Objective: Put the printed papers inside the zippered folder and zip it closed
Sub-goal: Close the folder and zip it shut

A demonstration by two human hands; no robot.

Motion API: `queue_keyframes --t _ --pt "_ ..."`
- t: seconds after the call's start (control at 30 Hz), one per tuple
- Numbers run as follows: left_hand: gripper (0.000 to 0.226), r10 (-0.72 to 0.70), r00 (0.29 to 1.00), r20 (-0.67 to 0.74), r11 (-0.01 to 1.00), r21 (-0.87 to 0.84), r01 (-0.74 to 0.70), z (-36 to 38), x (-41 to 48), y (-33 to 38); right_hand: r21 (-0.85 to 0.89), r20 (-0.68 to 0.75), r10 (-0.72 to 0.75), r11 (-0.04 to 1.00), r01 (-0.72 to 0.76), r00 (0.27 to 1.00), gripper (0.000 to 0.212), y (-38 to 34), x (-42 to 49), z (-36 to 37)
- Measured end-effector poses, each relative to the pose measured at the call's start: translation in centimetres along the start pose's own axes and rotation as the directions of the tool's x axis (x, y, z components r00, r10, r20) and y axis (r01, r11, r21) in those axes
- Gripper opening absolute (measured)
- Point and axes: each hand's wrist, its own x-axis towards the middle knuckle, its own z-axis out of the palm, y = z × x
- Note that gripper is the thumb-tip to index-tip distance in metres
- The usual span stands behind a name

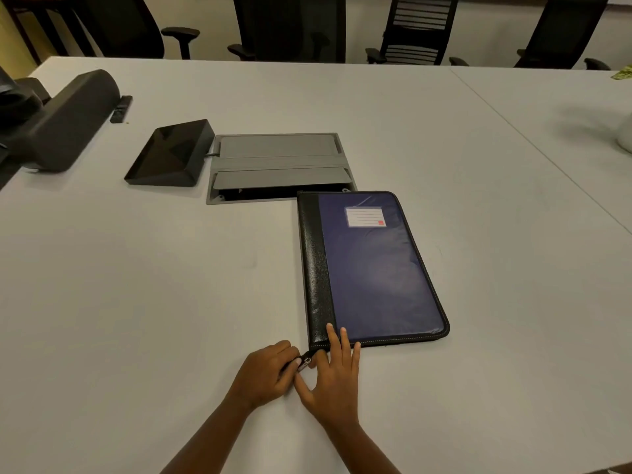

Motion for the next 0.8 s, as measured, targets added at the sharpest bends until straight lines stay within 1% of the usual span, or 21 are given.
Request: queue_keyframes --t 0.07,0.2,0.27,0.33,0.43,0.53,0.63,0.67,0.73,0.8 --pt "0.026 0.007 1.0 -0.008 1.0 0.002 -0.007 0.1 0.0 -0.1 -0.012 -0.013 0.007 1.0 -0.007 1.0 0.029 -0.1 0.1 0.0" --pt "0.008 0.035 0.999 -0.004 0.999 0.027 -0.035 0.2 0.2 -0.1 -0.029 -0.005 0.028 0.999 -0.028 1.0 0.021 -0.5 0.1 -0.3" --pt "0.006 0.051 0.999 -0.003 0.997 0.05 -0.051 0.2 0.3 -0.3 -0.078 -0.006 0.025 0.997 -0.026 1.0 0.021 -0.6 0.2 -0.5" --pt "0.008 0.064 0.998 -0.012 0.995 0.072 -0.063 0.3 0.2 -0.5 -0.127 -0.022 -0.008 0.992 0.005 1.0 0.022 -0.5 0.2 -0.6" --pt "0.023 0.076 0.997 -0.03 0.991 0.116 -0.072 0.4 0.2 -1.0 -0.127 -0.003 -0.042 0.991 0.041 0.999 0.023 -0.2 0.1 -1.1" --pt "0.036 0.143 0.988 -0.05 0.974 0.182 -0.132 0.1 0.5 -1.2 -0.066 -0.01 -0.041 0.997 0.04 0.999 0.024 0.0 0.1 -1.5" --pt "0.065 0.193 0.979 -0.061 0.949 0.264 -0.171 -0.2 0.8 -1.2 -0.047 -0.024 -0.043 0.998 0.042 0.999 0.021 0.2 0.1 -1.8" --pt "0.07 0.193 0.979 -0.065 0.943 0.289 -0.166 -0.4 0.9 -1.2 -0.049 -0.025 -0.033 0.998 0.032 0.999 0.021 0.3 0.2 -2.0" --pt "0.073 0.183 0.981 -0.067 0.934 0.322 -0.152 -0.6 1.1 -1.2 -0.033 -0.029 0.001 0.999 -0.002 1.0 0.022 0.7 0.5 -2.6" --pt "0.069 0.178 0.982 -0.056 0.93 0.335 -0.15 -0.7 1.2 -1.1 -0.035 -0.035 0.007 0.999 -0.008 0.999 0.023 1.3 0.8 -3.3"
